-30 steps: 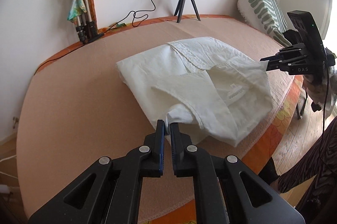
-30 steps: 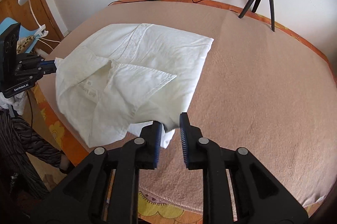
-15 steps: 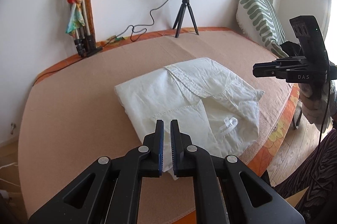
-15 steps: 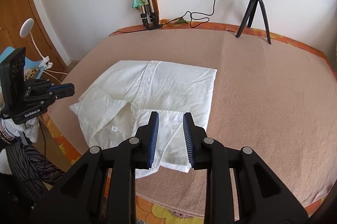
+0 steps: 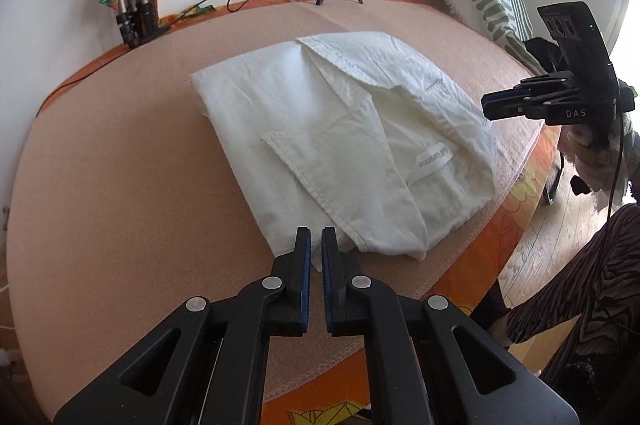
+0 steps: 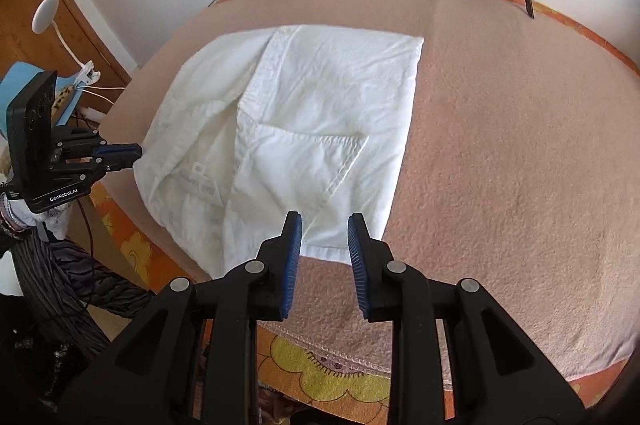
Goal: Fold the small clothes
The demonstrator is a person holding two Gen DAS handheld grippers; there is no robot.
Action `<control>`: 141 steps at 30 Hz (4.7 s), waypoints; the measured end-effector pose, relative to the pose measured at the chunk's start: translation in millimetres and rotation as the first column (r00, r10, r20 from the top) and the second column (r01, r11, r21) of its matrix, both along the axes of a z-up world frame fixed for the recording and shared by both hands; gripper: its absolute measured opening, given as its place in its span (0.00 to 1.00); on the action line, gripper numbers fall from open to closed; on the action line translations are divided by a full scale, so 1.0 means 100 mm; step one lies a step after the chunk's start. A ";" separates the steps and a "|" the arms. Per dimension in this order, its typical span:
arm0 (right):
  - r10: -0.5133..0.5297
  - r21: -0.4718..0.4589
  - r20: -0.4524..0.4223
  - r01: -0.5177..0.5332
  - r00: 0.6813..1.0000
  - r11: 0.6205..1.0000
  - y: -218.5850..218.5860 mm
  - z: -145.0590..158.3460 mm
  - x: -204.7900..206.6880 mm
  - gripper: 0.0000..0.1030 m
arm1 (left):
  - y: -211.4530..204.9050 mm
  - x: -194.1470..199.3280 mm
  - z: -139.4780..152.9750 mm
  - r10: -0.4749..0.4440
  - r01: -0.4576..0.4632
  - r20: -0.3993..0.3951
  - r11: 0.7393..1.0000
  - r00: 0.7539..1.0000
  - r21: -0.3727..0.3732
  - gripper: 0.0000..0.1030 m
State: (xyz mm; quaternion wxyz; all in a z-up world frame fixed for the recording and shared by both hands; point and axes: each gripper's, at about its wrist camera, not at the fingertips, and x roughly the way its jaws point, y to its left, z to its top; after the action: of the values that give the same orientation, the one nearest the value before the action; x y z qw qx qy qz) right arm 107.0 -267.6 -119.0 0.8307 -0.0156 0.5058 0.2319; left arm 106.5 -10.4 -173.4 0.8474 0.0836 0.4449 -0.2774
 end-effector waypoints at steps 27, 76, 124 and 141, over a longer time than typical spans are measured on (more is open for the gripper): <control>-0.130 -0.018 -0.029 0.129 0.991 0.991 0.28 -0.41 1.80 0.25 | -0.12 1.58 -0.33 0.199 -0.199 -0.016 0.980 0.980 -0.022 0.36; -0.142 0.511 -0.280 0.273 0.949 0.815 -0.41 -0.63 1.42 0.46 | 0.36 0.31 -0.50 0.239 -0.437 -0.434 0.783 0.869 -0.442 0.35; -0.518 0.103 0.127 0.508 0.846 0.855 -3.42 0.80 2.18 0.09 | -3.65 1.78 0.07 -0.128 0.115 -0.008 0.913 0.992 -0.391 0.07; -0.669 -0.093 0.195 0.693 0.717 0.715 -3.76 0.59 2.18 0.52 | -3.75 1.35 0.03 -0.159 0.152 -0.020 0.971 0.987 -0.182 0.39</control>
State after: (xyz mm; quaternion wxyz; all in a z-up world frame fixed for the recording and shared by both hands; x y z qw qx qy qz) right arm 324.6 -643.8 -59.8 0.8886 0.0887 0.4297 -0.1338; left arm 241.4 -385.5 -170.2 0.8193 0.0364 0.4248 -0.3833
